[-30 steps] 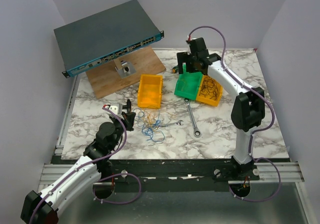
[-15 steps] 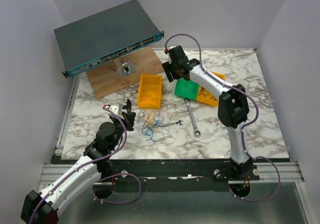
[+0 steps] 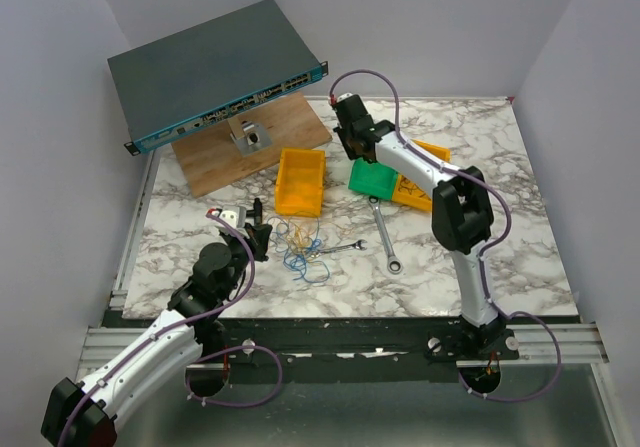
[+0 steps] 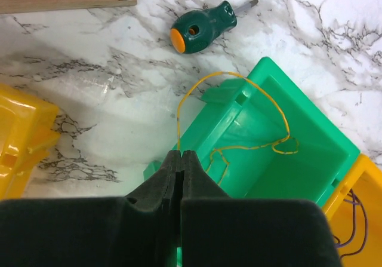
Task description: Untangle the cables
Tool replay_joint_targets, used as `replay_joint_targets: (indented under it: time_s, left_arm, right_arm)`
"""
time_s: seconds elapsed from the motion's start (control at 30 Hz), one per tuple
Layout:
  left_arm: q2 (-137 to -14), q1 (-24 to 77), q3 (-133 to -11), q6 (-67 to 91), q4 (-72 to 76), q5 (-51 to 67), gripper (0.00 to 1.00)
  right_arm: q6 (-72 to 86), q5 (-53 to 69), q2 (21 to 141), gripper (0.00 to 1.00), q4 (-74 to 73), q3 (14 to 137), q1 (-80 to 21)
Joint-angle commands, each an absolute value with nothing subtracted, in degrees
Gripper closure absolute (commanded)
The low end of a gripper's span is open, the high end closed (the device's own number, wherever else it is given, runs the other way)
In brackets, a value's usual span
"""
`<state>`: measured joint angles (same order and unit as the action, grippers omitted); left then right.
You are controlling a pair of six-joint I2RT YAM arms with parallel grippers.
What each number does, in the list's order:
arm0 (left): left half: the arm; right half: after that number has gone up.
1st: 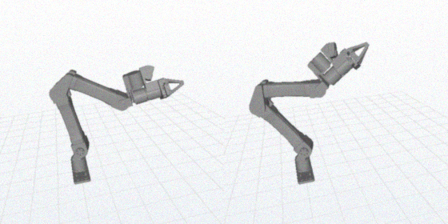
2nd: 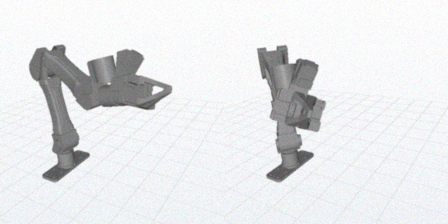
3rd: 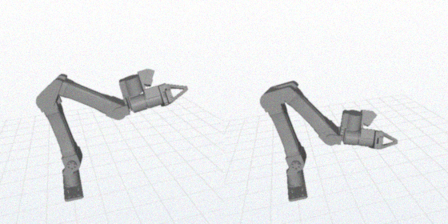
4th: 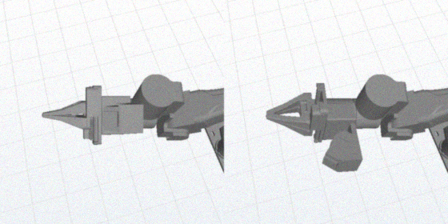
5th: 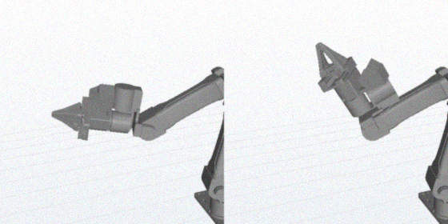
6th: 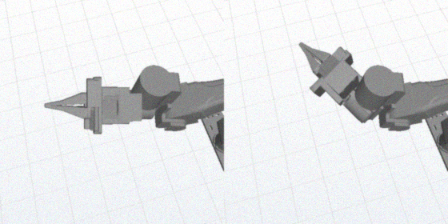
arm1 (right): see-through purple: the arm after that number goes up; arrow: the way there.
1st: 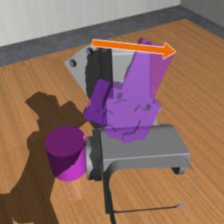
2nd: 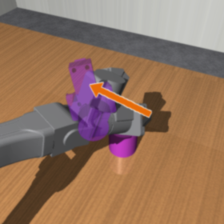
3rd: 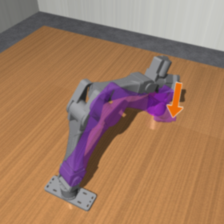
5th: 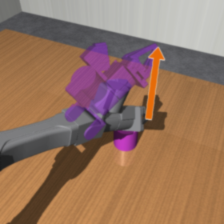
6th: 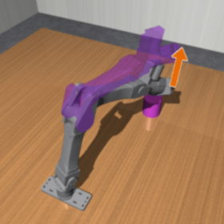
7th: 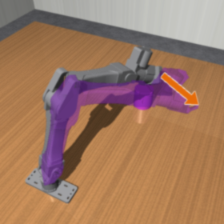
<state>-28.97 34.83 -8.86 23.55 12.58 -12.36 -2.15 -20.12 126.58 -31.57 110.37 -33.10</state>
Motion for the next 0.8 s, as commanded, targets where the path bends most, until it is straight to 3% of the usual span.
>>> replay_joint_targets:
  time_s: [0.0, 0.43, 0.77]
  left_arm:
    - [-28.9, 34.5, -9.0, 22.9, 13.6, -11.4, 1.00]
    - [-28.1, 34.5, -8.9, 22.9, 13.2, -11.3, 1.00]
    - [-27.9, 34.5, -8.9, 22.9, 13.1, -11.3, 1.00]
  right_arm:
    - [-0.1, -21.1, 120.9, 0.99, -26.8, 105.4, -32.8]
    - [8.8, -14.1, 111.7, 0.99, -23.2, 94.1, -27.9]
    - [11.1, -6.6, 116.2, 0.99, -17.3, 89.4, -24.6]
